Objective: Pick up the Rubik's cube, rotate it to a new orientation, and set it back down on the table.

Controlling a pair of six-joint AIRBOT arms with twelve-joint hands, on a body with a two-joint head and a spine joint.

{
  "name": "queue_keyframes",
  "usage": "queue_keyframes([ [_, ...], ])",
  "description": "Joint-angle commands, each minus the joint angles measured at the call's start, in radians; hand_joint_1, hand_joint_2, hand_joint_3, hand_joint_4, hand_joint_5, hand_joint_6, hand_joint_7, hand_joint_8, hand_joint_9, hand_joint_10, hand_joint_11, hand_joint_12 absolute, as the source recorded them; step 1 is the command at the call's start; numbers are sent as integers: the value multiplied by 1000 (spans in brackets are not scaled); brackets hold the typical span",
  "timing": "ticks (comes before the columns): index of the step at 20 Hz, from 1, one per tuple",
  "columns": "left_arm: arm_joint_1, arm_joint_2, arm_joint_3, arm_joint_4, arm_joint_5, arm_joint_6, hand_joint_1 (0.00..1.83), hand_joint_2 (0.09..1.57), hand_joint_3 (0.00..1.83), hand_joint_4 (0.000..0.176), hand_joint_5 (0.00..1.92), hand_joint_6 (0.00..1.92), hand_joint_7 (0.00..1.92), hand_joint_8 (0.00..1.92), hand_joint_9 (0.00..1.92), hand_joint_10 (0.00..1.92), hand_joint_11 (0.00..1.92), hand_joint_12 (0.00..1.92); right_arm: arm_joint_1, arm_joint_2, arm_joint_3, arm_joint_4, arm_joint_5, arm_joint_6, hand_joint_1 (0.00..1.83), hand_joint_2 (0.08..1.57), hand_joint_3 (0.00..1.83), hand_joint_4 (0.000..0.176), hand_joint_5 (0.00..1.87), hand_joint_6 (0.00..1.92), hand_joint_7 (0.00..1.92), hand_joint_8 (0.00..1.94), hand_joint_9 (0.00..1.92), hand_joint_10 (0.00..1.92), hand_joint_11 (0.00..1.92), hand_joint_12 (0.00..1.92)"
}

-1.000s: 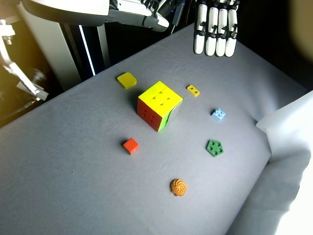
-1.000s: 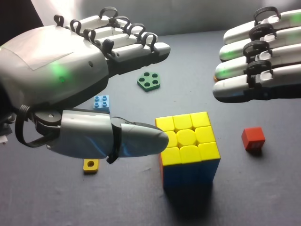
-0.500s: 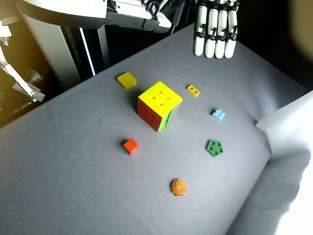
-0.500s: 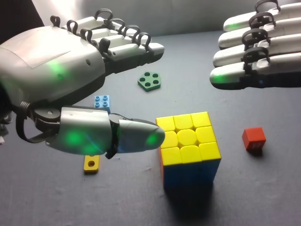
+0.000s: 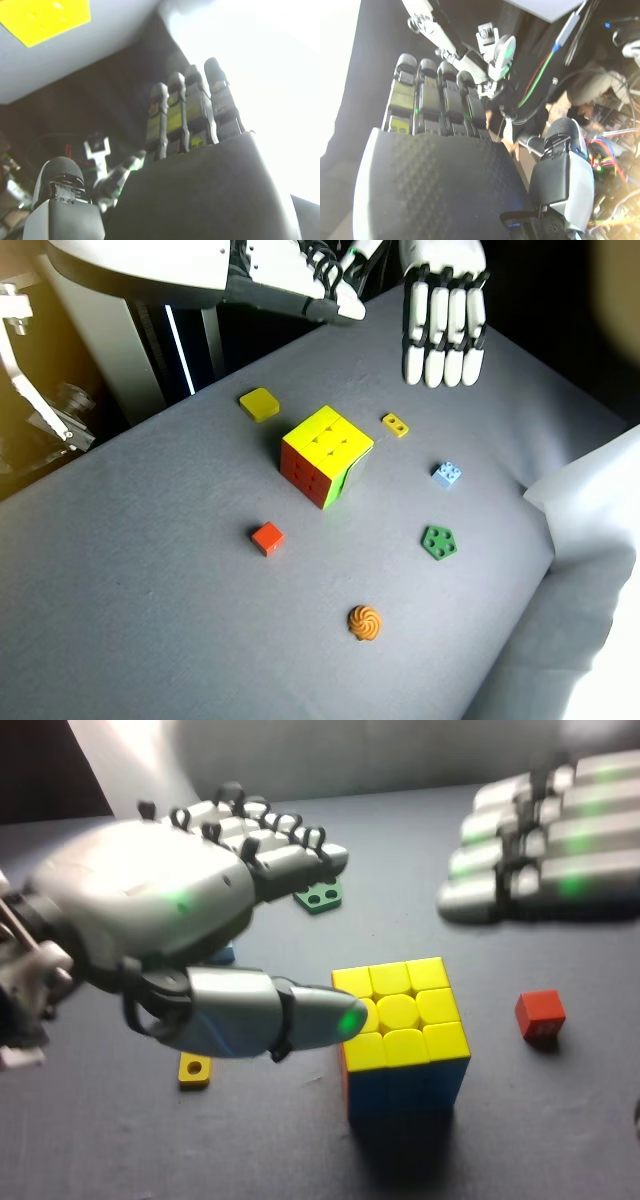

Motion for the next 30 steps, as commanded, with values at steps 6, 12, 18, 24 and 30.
queue_keyframes([
  [6, 18, -120, 29, -78, -260, 107, 971, 961, 0, 13, 290, 17, 137, 5, 57, 5, 0, 0, 9, 0, -1, 181, -86, -6, 22, 989, 0, 0, 137, 1, 131, 3, 83, 5, 0, 236],
  [12, 4, -189, 31, -273, -315, 280, 1170, 900, 0, 31, 136, 0, 2, 0, 0, 0, 3, 1, 7, 0, -13, 194, -123, -6, 64, 965, 0, 0, 193, 1, 185, 1, 134, 2, 0, 328],
  [18, -20, -251, 12, -540, -442, 333, 1089, 768, 0, 81, 0, 0, 0, 0, 0, 0, 0, 0, 7, 0, -13, 193, -123, -21, 125, 941, 0, 0, 189, 2, 175, 1, 113, 0, 0, 219],
  [24, -26, -317, 7, -642, -517, 333, 1117, 813, 0, 69, 0, 0, 0, 0, 0, 0, 0, 0, 7, 2, -13, 193, -123, -35, 155, 923, 0, 0, 170, 0, 154, 0, 117, 0, 0, 349],
  [30, 0, -383, 15, -669, -551, 361, 1066, 766, 0, 59, 0, 0, 0, 0, 0, 0, 0, 0, 6, 2, -13, 185, -123, -36, 187, 926, 0, 0, 159, 2, 143, 1, 112, 3, 0, 321],
])
